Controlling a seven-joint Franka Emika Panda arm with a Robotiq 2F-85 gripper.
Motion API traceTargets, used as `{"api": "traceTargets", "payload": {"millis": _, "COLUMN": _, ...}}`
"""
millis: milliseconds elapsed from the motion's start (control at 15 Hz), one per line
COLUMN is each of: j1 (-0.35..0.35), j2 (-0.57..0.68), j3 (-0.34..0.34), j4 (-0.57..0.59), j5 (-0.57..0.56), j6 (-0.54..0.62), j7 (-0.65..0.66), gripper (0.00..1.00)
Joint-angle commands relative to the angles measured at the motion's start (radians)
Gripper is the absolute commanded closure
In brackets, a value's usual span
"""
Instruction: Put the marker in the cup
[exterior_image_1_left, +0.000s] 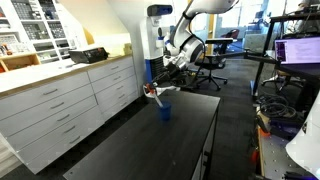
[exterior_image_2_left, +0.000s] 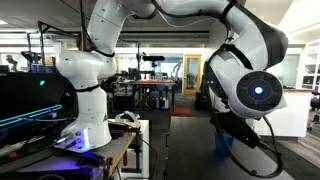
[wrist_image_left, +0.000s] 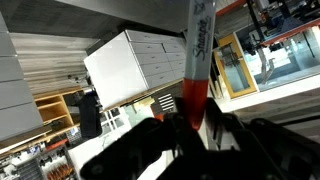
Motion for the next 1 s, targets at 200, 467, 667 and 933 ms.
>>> {"api": "traceTargets", "payload": {"millis": 200, "j1": -0.027, "j2": 0.047, "j3": 0.001, "j4": 0.058, "j5": 0.010, "j6": -0.046, "j7": -0.045, "gripper": 0.94}}
{"api": "traceTargets", "payload": {"millis": 467, "j1": -0.046, "j2": 0.034, "j3": -0.013, "j4": 0.045, "j5": 0.006, "j6": -0.062, "j7": -0.051, "gripper": 0.94}}
{"api": "traceTargets", "payload": {"millis": 667, "j1": -0.062, "j2": 0.031, "j3": -0.025, "j4": 0.035, "j5": 0.004, "j6": -0.089, "j7": -0.064, "gripper": 0.94}}
{"api": "traceTargets", "payload": {"millis": 933, "j1": -0.071, "j2": 0.038, "j3": -0.033, "j4": 0.027, "j5": -0.001, "j6": -0.113, "j7": -0.080, "gripper": 0.94}}
